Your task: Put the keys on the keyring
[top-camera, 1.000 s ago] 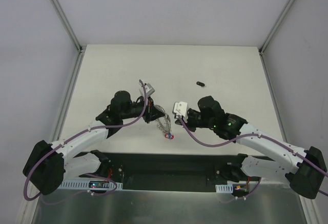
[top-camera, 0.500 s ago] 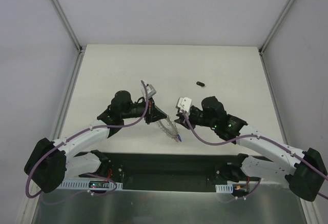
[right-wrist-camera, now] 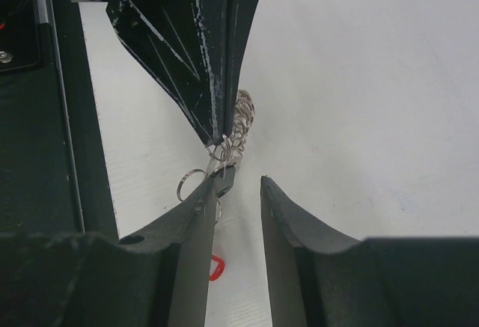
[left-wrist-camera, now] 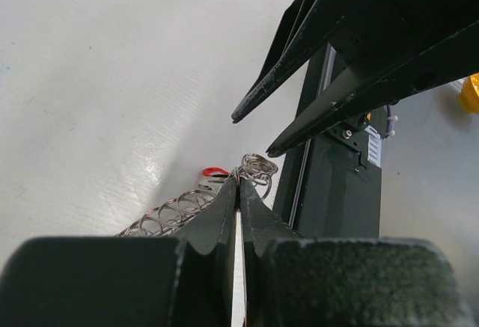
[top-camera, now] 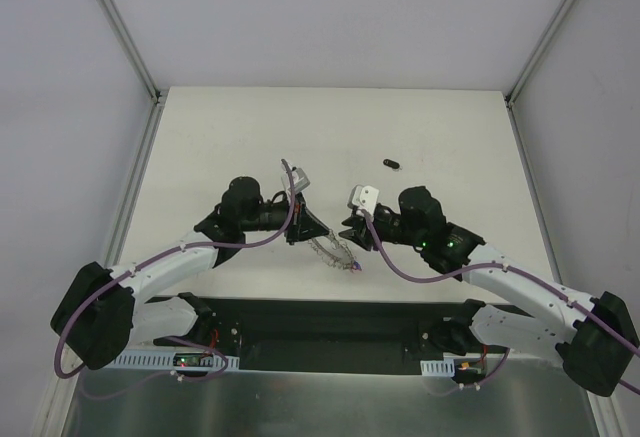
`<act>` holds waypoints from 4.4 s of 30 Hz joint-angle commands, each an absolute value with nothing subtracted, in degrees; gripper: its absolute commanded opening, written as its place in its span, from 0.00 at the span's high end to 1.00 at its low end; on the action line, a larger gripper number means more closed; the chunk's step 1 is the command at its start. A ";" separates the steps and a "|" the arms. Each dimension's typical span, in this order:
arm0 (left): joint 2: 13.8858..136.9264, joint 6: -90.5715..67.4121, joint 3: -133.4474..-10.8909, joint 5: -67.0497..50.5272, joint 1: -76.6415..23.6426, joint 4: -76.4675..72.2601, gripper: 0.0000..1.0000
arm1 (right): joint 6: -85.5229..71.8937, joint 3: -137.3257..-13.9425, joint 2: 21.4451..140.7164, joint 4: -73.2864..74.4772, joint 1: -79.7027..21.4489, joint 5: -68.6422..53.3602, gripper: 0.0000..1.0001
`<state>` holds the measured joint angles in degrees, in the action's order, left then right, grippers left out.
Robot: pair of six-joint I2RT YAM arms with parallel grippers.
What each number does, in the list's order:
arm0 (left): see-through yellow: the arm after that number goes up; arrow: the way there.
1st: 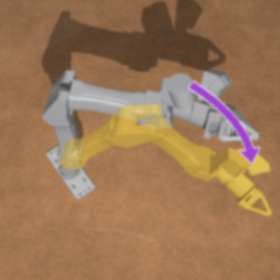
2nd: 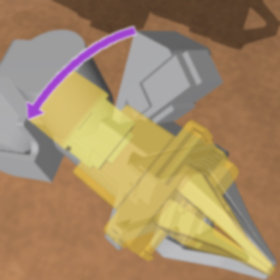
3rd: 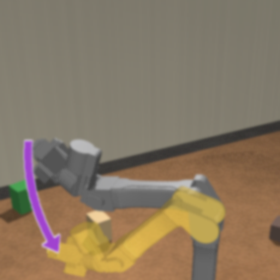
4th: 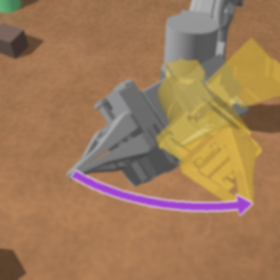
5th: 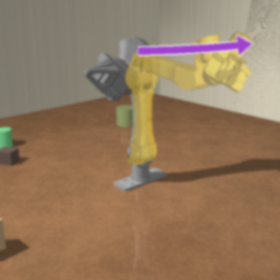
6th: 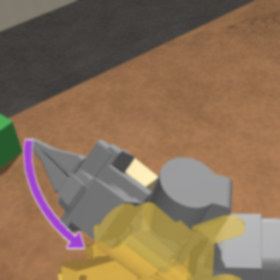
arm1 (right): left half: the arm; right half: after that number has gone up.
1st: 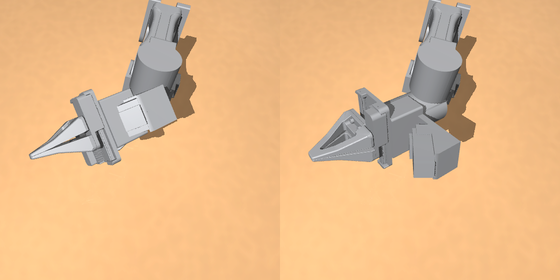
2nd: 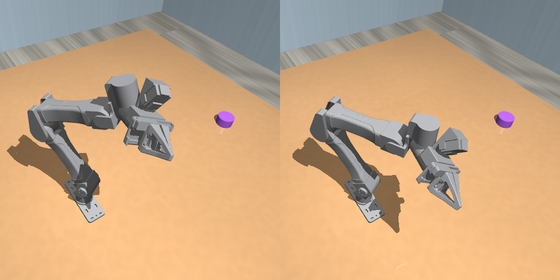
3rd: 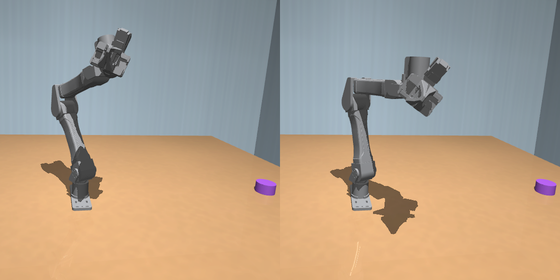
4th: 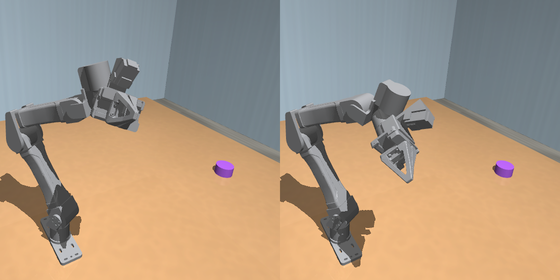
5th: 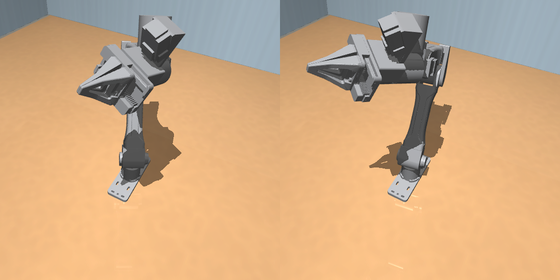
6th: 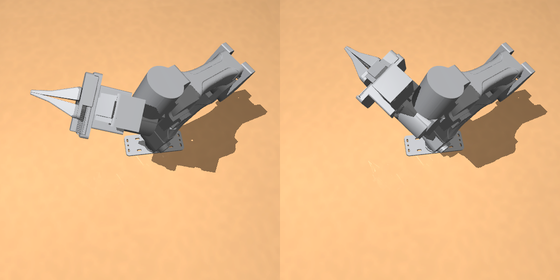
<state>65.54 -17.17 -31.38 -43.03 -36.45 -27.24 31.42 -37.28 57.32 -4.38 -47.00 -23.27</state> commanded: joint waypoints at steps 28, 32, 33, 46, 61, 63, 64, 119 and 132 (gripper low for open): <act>67.85 -17.84 -35.68 -45.70 -37.53 -34.98 1.00 | 27.51 -37.00 61.17 -11.16 -45.09 -27.77 0.75; 67.94 -18.02 -35.60 -45.18 -37.53 -35.42 1.00 | 27.51 -36.91 61.70 -11.16 -45.00 -28.21 0.81; 67.77 -18.02 -35.51 -45.09 -37.53 -35.42 1.00 | 27.51 -36.91 61.79 -11.16 -45.00 -28.21 0.86; 64.95 -16.43 -33.66 -36.48 -37.53 -35.25 1.00 | 29.17 -37.26 61.26 -9.58 -44.56 -30.41 0.99; 64.60 -17.84 -30.07 -22.61 -41.48 -42.17 1.00 | 32.52 -38.76 62.31 -5.98 -44.56 -32.34 0.99; 64.25 -18.89 -28.66 -20.58 -41.83 -46.92 1.00 | 32.96 -39.20 62.49 -5.10 -44.65 -32.96 0.99; 64.25 -19.16 -27.52 -18.30 -42.44 -48.33 1.00 | 32.96 -39.37 62.66 -4.92 -44.56 -32.96 0.99; 71.45 -20.92 -42.18 -39.11 -38.85 -14.77 0.78 | 34.45 -39.73 60.21 -2.20 -45.70 -26.46 0.99; 73.65 -21.88 -44.82 -37.35 -39.02 -10.11 0.75 | 34.54 -39.73 60.21 -2.02 -45.79 -26.54 0.99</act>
<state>72.88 -20.51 -42.39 -38.41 -38.94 -11.77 33.71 -37.06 61.01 -1.39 -45.41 -25.78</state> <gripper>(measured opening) 0.246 0.015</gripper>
